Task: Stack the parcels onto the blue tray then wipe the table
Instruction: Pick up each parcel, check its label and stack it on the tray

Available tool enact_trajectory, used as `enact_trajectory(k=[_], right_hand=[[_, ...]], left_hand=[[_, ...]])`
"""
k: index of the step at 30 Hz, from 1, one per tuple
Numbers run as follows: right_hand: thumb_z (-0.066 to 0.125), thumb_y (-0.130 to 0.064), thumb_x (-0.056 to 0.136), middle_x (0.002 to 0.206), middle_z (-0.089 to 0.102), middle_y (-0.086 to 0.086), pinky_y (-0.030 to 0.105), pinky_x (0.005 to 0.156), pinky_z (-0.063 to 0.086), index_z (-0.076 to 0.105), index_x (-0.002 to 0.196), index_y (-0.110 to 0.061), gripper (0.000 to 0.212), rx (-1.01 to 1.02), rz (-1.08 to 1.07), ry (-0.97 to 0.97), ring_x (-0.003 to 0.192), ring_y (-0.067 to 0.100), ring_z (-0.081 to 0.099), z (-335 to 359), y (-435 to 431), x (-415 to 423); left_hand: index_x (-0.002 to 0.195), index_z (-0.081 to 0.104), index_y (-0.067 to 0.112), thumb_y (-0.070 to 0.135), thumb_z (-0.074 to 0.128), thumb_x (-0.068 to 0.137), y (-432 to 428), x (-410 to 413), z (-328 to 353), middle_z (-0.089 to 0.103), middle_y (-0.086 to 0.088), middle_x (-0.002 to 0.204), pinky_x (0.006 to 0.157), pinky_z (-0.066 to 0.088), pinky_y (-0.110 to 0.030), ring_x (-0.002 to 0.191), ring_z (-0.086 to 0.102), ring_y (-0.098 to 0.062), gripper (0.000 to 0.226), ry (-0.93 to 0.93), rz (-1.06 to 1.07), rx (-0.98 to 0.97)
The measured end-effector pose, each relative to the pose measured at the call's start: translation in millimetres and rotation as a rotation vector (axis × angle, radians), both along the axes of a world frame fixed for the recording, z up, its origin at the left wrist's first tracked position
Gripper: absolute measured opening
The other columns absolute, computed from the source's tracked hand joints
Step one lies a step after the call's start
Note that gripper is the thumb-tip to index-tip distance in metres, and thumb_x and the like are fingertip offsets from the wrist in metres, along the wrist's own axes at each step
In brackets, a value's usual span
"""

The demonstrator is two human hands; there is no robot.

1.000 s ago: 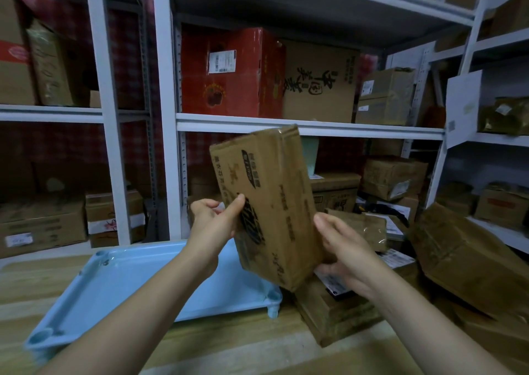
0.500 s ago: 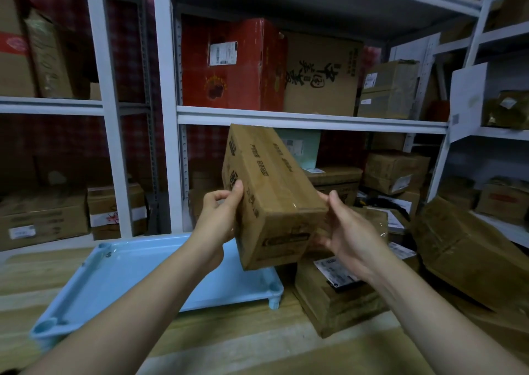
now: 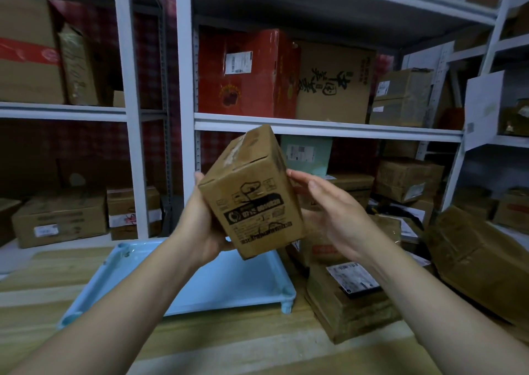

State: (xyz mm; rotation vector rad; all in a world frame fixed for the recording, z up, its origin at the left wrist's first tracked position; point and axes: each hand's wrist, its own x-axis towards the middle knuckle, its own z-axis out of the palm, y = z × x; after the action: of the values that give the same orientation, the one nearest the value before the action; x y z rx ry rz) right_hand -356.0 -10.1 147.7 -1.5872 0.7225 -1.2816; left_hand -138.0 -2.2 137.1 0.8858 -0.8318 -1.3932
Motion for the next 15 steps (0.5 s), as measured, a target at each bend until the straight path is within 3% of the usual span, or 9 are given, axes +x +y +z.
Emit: enact_trajectory(k=[3,6,11,15], right_hand=[[0.043,-0.025,0.105,0.132,0.066,-0.004,0.045,0.111,0.041,0.064,0.130,-0.020,0.033,-0.035,-0.004,-0.013,0.128,0.010,0.056,0.2,4.0,7.6],[0.038,-0.023,0.106,0.127,0.069,0.001,0.037,0.107,0.044,0.057,0.134,-0.015,0.035,-0.038,0.003,-0.048,0.124,0.008,0.060,-0.8,8.8,17.4],[0.041,-0.049,0.097,0.123,0.071,-0.004,0.051,0.115,0.035,0.052,0.138,-0.027,0.049,0.020,-0.011,0.050,0.127,0.011,0.057,-3.7,9.7,26.5],[0.037,-0.067,0.085,0.122,0.072,-0.003,0.048,0.107,0.041,0.041,0.145,-0.033,0.070,0.134,0.051,0.110,0.131,0.016,0.053,-7.4,6.3,30.1]], left_hand=[[0.110,0.072,0.023,0.083,0.012,0.083,4.0,21.5,-4.2,0.072,-0.019,0.110,0.097,0.031,-0.074,0.111,0.057,-0.049,0.089,0.187,-0.053,0.041],[0.109,0.074,0.020,0.083,0.017,0.083,9.4,36.5,-12.0,0.070,-0.023,0.113,0.095,0.029,-0.077,0.113,0.054,-0.052,0.089,0.219,-0.107,0.051],[0.121,0.068,0.021,0.074,0.035,0.088,19.1,39.0,-20.9,0.066,-0.021,0.122,0.095,0.029,-0.079,0.115,0.055,-0.053,0.071,0.175,-0.194,-0.027],[0.098,0.077,0.024,0.057,0.051,0.092,24.7,34.3,-16.2,0.073,-0.011,0.111,0.089,0.051,-0.054,0.099,0.070,-0.032,0.042,0.122,-0.091,-0.125]])
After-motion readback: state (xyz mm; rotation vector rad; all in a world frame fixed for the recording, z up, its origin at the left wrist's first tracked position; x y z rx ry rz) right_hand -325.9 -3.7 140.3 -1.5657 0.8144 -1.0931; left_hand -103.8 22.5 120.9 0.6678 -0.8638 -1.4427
